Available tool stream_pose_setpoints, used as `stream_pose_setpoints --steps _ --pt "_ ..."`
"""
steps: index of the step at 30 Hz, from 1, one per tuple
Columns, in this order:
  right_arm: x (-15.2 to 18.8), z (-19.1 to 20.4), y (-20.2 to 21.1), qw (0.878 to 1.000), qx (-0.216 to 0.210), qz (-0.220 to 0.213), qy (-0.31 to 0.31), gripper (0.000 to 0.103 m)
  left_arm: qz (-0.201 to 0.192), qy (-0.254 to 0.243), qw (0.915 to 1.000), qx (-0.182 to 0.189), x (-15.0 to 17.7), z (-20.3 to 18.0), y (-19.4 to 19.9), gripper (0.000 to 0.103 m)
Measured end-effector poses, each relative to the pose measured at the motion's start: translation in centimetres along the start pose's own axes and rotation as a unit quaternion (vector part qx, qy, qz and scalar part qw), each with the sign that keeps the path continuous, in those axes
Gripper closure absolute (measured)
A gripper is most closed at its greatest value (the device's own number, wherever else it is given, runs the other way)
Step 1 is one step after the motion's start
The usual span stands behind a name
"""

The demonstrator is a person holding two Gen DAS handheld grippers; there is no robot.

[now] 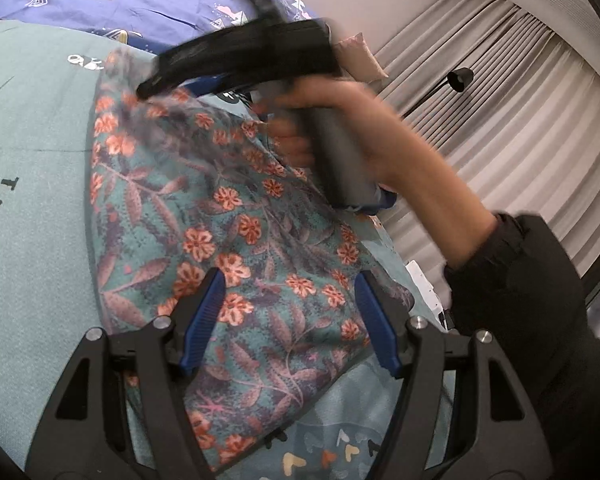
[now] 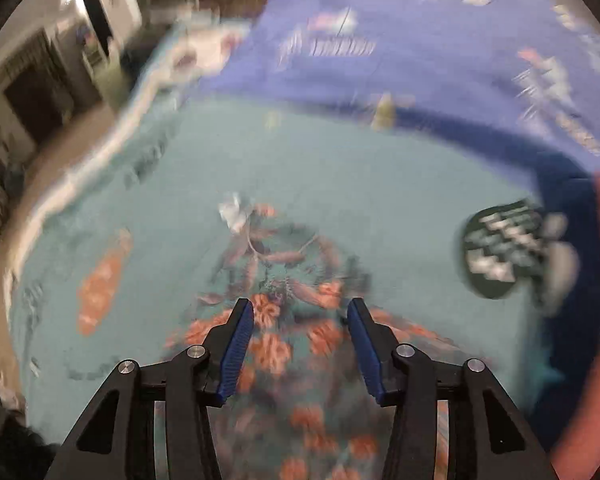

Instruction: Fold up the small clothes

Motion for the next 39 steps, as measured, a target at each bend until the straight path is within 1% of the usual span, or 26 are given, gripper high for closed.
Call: stream_pose_setpoints --steps 1,2,3,4,5,6,7,9,10,12,14,15,17,19,21,23,25,27,28,29,30,31,33,35,36,39 --pt "-0.6 -0.7 -0.9 1.0 0.0 0.0 -0.013 0.045 0.0 0.004 1.0 0.004 0.0 0.1 0.0 0.035" --pt "-1.6 -1.8 -0.8 0.999 -0.015 -0.014 -0.049 0.046 -0.001 0.006 1.0 0.008 0.0 0.2 0.1 0.035" --pt "-2.5 -3.3 -0.4 0.996 0.0 -0.028 -0.081 0.047 -0.002 0.007 0.9999 0.009 0.0 0.2 0.2 0.035" --pt "-3.4 -5.4 0.3 0.992 0.045 -0.042 -0.108 0.047 -0.001 0.007 0.9999 0.009 0.0 0.2 0.2 0.035" --pt "-3.5 -6.4 1.0 0.99 0.064 -0.05 -0.118 0.048 -0.001 0.006 0.9999 0.008 0.0 0.2 0.2 0.035" --pt "-3.7 -6.6 1.7 0.989 0.058 -0.059 -0.122 0.048 -0.001 0.005 1.0 0.007 0.0 0.2 0.1 0.035" --pt "-4.0 -6.0 2.6 0.99 0.02 -0.074 -0.117 0.048 -0.001 0.005 1.0 0.008 0.0 0.2 0.2 0.035" --pt "-3.8 -4.1 3.4 0.992 -0.026 -0.083 -0.088 0.048 -0.001 0.006 1.0 0.008 0.0 0.3 0.2 0.035" --pt "-3.3 -2.2 3.3 0.995 -0.06 -0.066 -0.052 0.048 -0.001 0.005 1.0 0.007 -0.1 0.3 0.2 0.035" --pt "-2.0 1.0 2.1 0.996 -0.082 -0.027 0.001 0.048 -0.001 0.003 1.0 0.005 -0.1 0.2 0.1 0.035" --pt "-1.5 3.2 0.4 0.997 -0.065 -0.013 0.045 0.05 -0.001 0.002 1.0 0.005 0.0 0.1 0.2 0.035" --pt "-1.6 3.5 -0.4 0.997 -0.052 -0.008 0.051 0.05 -0.002 0.004 1.0 0.008 -0.1 0.1 0.2 0.035" --pt "-3.2 3.7 -2.0 0.999 -0.032 -0.015 0.033 0.05 -0.006 0.017 0.9995 0.025 -0.2 0.3 0.4 0.035" --pt "-4.3 2.5 -2.7 1.0 0.004 -0.023 0.01 0.05 -0.008 0.03 0.9987 0.041 -0.3 0.6 0.6 0.035" --pt "-5.1 2.0 -2.1 0.999 0.025 -0.036 -0.004 0.05 -0.009 0.03 0.9986 0.043 -0.3 0.6 0.6 0.035" --pt "-5.4 2.2 0.4 0.998 0.01 -0.062 -0.006 0.05 -0.008 0.024 0.999 0.037 -0.2 0.4 0.5 0.035" --pt "-4.8 2.4 2.6 0.997 0.008 -0.071 0.014 0.05 -0.008 0.024 0.999 0.036 -0.3 0.4 0.5 0.035" --pt "-3.3 2.9 4.3 0.997 0.011 -0.066 0.036 0.049 -0.008 0.027 0.9989 0.038 -0.3 0.4 0.5 0.035" --pt "-1.5 3.2 5.1 0.998 -0.004 -0.052 0.045 0.048 -0.008 0.026 0.9989 0.038 -0.3 0.4 0.5 0.035" --pt "-1.0 3.7 5.1 0.998 -0.02 -0.04 0.049 0.045 -0.007 0.026 0.999 0.037 -0.4 0.4 0.4 0.035" --pt "1.2 4.3 5.3 0.997 -0.047 -0.016 0.062 0.043 -0.007 0.025 0.999 0.037 -0.4 0.5 0.5 0.035" --pt "3.2 4.9 5.1 0.995 -0.059 0.007 0.081 0.043 -0.007 0.025 0.999 0.037 -0.4 0.4 0.4 0.035" --pt "6.1 5.6 3.8 0.99 -0.057 0.044 0.118 0.043 -0.007 0.025 0.999 0.036 -0.5 0.4 0.4 0.035" --pt "6.8 5.7 2.6 0.991 -0.054 0.032 0.12 0.041 -0.007 0.024 0.9991 0.035 -0.5 0.3 0.4 0.035" --pt "6.4 5.3 2.1 0.993 -0.057 0.019 0.102 0.038 -0.008 0.025 0.999 0.036 -0.5 0.2 0.4 0.035" --pt "4.2 3.7 1.4 0.998 -0.044 -0.01 0.04 0.038 -0.01 0.027 0.9988 0.039 -0.5 0.4 0.5 0.035"
Point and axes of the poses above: each gripper's, at about its wrist camera, not at the fingertips, and y roughly against the way its jaws point, z to its left, x to its underside, the point moved 8 cm from there along -y, roughly the way its jaws point, and after that the axes turned 2 degrees about -y, right-handed, at the moved point
